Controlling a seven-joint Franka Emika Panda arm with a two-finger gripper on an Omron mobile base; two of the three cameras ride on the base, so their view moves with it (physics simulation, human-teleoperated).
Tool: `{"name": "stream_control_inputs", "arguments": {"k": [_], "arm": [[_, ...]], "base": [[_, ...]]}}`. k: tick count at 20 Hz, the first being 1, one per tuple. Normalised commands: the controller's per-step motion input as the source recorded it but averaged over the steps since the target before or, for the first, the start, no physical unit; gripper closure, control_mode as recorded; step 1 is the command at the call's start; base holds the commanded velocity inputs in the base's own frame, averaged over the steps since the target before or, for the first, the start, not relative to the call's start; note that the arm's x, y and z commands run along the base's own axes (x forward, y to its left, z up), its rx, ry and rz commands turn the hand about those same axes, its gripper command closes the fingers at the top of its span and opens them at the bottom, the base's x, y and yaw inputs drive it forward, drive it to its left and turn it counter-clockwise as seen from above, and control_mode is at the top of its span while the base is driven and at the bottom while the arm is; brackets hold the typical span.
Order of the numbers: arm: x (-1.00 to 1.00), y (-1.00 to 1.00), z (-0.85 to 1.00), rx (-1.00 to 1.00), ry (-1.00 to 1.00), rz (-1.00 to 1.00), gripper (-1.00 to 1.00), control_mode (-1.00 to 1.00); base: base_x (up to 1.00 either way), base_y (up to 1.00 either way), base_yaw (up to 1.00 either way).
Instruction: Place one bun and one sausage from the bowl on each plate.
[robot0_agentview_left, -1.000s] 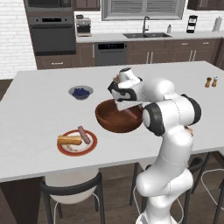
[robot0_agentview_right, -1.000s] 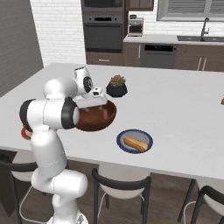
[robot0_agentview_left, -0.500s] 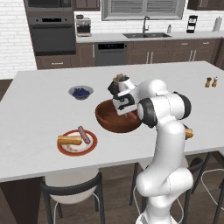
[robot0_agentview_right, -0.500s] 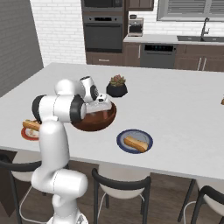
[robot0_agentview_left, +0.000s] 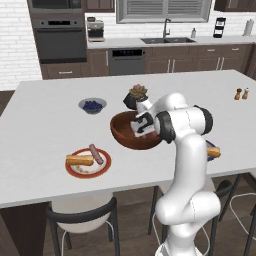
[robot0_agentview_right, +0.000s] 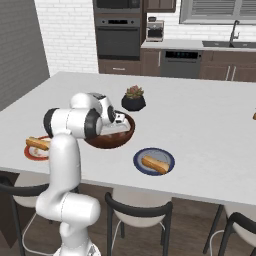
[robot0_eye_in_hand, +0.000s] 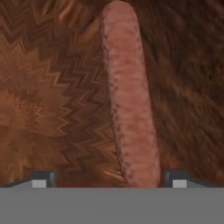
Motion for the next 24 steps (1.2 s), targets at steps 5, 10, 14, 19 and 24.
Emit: {"name": "stream_control_inputs", "arguments": {"k": [5,10,14,19,24], "arm": [[0.00,-0.19,-0.75,0.00,-0.11,-0.01,-1.00,-1.00],[0.13,-0.15,-0.50,0.00,-0.19,0.00,1.00,-1.00],[0.08,-0.02,-0.23,0.00,-0.16,0.00,1.00,-1.00],[-0.20,-0.08,0.33,0.05,-0.22,-0.01,1.00,-1.00],[-0.92,-0.36,1.00,0.06,-0.14,-0.02,1.00,-1.00]], "base": [[0.00,0.00,0.00],[0.00,0.00,0.00],[0.00,0.00,0.00],[0.00,0.00,0.00],[0.00,0.00,0.00]]}}
